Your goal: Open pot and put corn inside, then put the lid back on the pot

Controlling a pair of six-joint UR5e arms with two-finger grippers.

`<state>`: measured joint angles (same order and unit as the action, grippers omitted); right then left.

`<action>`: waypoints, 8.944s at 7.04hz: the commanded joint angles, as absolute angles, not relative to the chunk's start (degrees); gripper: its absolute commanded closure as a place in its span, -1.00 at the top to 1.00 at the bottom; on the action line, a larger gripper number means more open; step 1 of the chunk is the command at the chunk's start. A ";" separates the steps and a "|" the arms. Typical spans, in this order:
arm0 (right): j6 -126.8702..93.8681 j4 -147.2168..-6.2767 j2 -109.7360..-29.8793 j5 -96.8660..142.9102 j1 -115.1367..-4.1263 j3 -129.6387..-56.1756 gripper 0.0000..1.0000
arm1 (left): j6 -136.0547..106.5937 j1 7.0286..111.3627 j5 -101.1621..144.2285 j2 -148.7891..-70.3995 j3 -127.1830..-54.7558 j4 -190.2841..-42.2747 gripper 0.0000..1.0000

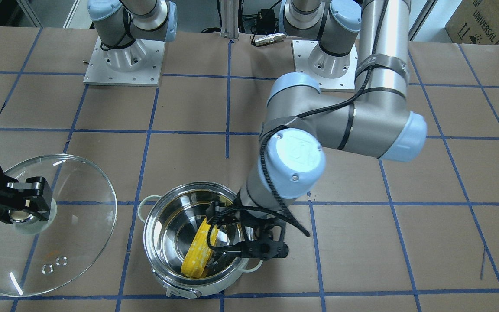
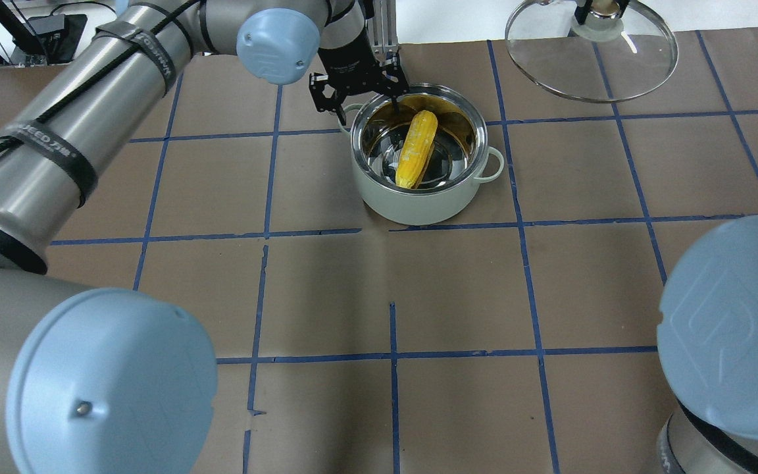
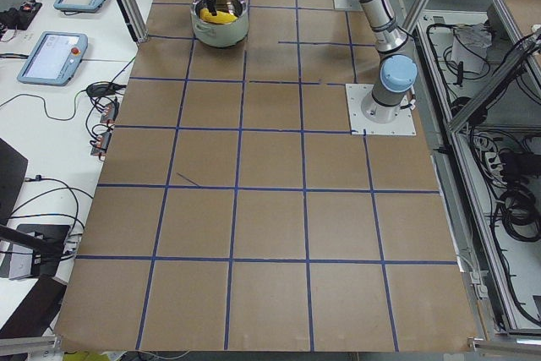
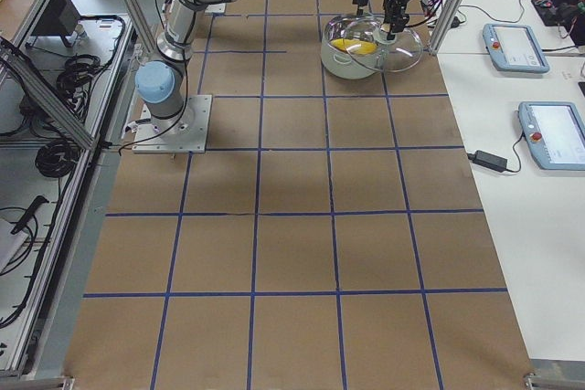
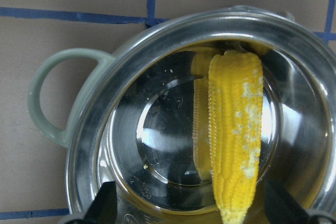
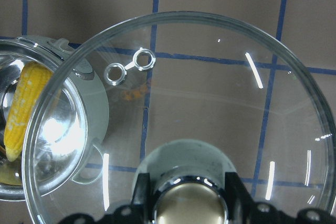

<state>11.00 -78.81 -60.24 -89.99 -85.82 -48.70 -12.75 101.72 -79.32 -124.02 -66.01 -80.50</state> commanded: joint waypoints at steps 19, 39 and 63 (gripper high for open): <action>-10.64 -94.92 -52.47 -91.23 -104.33 -57.12 -0.92 | 5.27 88.77 -91.41 -92.38 -83.49 -96.77 1.00; -10.90 -94.83 -53.79 -91.41 -104.85 -59.94 -0.91 | 4.75 88.68 -91.14 -92.02 -83.67 -96.86 1.00; -6.79 -94.33 -54.57 -91.14 -100.29 -53.44 0.99 | 4.57 88.86 -91.23 -91.93 -83.67 -96.86 1.00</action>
